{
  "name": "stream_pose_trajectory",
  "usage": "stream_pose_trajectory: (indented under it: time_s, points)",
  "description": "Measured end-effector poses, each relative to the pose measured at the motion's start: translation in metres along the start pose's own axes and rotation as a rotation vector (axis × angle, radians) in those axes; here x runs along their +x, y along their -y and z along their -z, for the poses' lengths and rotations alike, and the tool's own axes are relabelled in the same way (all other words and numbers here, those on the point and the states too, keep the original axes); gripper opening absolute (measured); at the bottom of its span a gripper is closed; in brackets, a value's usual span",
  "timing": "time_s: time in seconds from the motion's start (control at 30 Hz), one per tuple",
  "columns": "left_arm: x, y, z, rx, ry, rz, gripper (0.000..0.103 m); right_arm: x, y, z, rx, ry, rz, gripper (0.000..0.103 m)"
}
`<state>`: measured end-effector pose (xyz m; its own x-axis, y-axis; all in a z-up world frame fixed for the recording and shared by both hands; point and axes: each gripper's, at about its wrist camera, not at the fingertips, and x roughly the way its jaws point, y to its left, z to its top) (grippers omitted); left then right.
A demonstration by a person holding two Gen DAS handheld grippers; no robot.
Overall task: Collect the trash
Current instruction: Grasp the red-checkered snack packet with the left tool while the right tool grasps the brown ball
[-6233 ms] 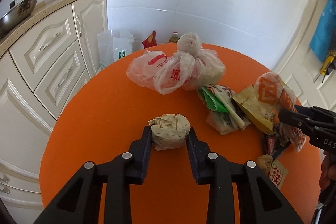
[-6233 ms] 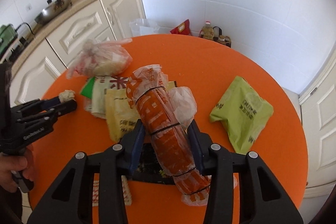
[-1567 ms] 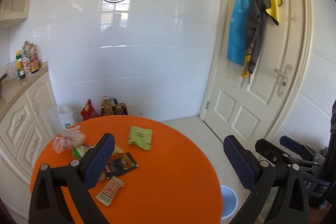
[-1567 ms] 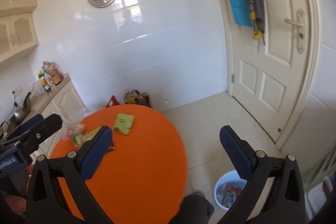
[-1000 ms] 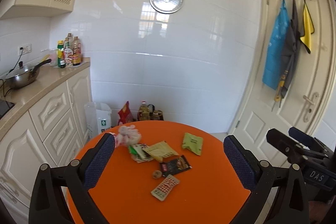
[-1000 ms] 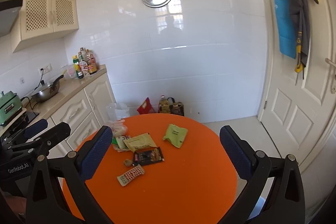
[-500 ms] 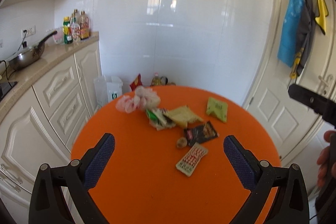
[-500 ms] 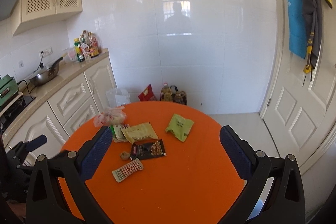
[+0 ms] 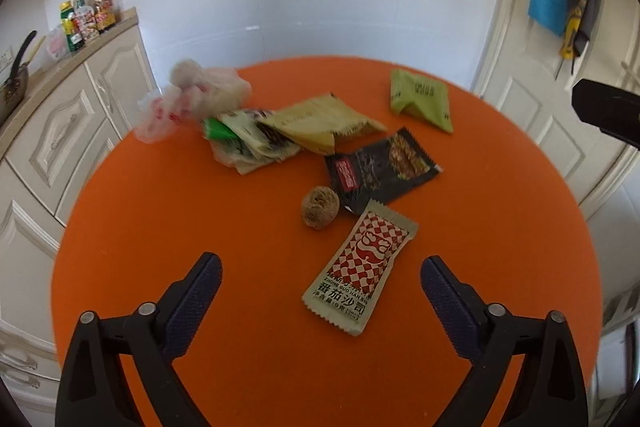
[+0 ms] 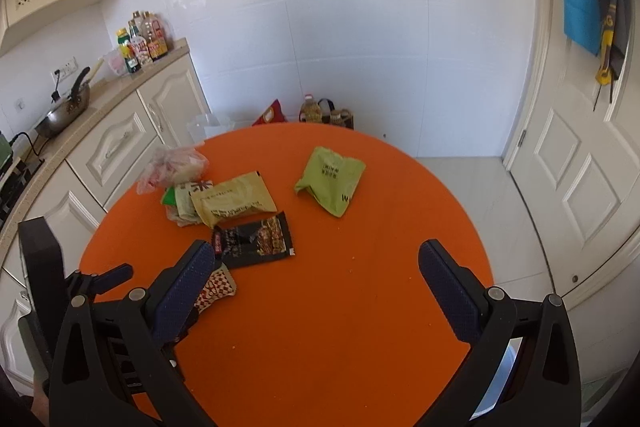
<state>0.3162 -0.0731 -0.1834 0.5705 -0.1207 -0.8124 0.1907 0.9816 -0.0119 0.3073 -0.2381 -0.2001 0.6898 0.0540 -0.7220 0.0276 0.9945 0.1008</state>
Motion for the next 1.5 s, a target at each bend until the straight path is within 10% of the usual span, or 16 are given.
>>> stream_pose_trajectory:
  time_s: [0.47,1.33,1.5]
  points:
    - [0.049,0.015,-0.034,0.004,-0.024,0.134,0.012,0.035,-0.004,0.008,0.017,-0.073,-0.025,0.103]
    - [0.13,0.024,-0.11,-0.23,0.06,0.088,0.008,0.084,-0.096,0.028,-0.136,-0.169,-0.157,0.103]
    - [0.136,0.007,-0.113,-0.26,0.074,0.046,0.008,0.106,-0.122,0.026,-0.184,-0.187,-0.205,0.081]
